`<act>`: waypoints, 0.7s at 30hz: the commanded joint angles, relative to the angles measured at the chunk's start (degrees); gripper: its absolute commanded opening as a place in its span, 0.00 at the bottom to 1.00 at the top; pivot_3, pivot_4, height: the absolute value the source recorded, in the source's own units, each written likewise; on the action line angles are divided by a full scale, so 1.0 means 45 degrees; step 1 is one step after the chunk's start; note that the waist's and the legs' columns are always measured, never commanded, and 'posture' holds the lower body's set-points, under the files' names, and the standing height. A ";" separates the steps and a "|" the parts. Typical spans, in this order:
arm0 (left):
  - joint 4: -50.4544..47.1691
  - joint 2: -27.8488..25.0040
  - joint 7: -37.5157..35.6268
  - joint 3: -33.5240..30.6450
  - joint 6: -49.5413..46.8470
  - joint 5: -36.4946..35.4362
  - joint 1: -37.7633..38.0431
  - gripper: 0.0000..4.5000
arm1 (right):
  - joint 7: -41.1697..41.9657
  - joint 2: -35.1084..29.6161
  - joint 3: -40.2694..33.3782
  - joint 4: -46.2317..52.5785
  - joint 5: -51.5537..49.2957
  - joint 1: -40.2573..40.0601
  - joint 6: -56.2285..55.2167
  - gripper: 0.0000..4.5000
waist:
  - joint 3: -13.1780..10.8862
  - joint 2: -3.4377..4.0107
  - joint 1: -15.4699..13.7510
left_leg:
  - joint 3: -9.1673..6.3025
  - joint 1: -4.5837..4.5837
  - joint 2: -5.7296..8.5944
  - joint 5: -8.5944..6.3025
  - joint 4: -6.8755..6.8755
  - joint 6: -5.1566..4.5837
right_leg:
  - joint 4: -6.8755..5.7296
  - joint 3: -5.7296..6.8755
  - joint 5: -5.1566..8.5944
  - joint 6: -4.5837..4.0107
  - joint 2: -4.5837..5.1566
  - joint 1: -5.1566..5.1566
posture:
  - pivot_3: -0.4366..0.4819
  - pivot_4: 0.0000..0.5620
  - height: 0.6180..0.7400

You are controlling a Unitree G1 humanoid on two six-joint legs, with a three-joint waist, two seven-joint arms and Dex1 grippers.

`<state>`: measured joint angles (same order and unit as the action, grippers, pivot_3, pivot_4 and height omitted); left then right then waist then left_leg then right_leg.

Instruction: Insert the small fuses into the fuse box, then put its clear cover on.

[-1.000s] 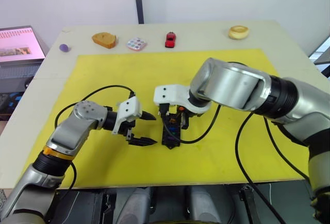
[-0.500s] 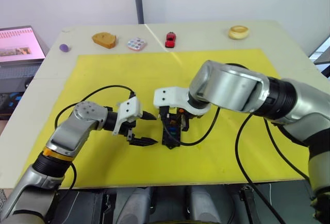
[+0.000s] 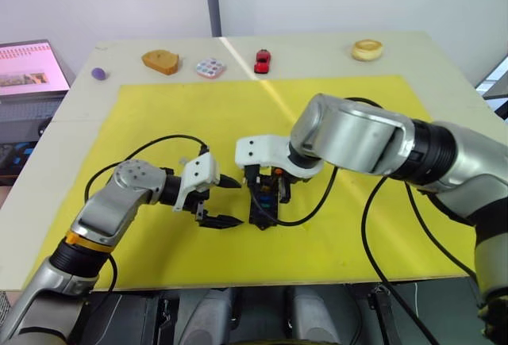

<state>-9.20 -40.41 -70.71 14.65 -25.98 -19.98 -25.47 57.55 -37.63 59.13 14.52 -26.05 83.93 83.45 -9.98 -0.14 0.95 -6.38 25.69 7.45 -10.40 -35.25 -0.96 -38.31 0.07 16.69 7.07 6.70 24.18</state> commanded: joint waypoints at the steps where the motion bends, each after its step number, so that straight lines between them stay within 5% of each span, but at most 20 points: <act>1: -0.0357 -0.0012 0.0049 -0.0290 0.0010 -0.0125 -0.0123 0.98 | 0.0125 -0.0121 -0.0381 0.0305 0.0048 0.0234 -0.0084 0.00 | 0.0000 0.0000 0.0006 | 0.0000 0.0000 0.0000 0.0000 0.0000 0.0000 | 0.0000 0.0000 0.0000 0.0000 0.0000 0.0000 | 0.48 0.27 1.00; 21: -0.0256 -0.0004 0.0049 -0.0309 0.0066 -0.0100 -0.0149 0.98 | 0.0240 -0.0142 -0.0417 0.0108 0.0377 0.0147 -0.0469 0.00 | 0.0000 0.0000 0.0011 | 0.0000 0.0000 0.0000 0.0000 0.0000 0.0001 | -0.0002 0.0000 0.0000 0.0000 0.0000 0.0001 | 0.48 0.27 1.00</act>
<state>-9.19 -40.41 -70.71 14.65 -25.97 -19.98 -25.49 58.57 -37.76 59.05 14.36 -25.00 83.93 81.76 -9.98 -0.14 1.01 -6.38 25.69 7.45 -10.40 -35.25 -0.96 -38.33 0.07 16.69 7.07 6.70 24.18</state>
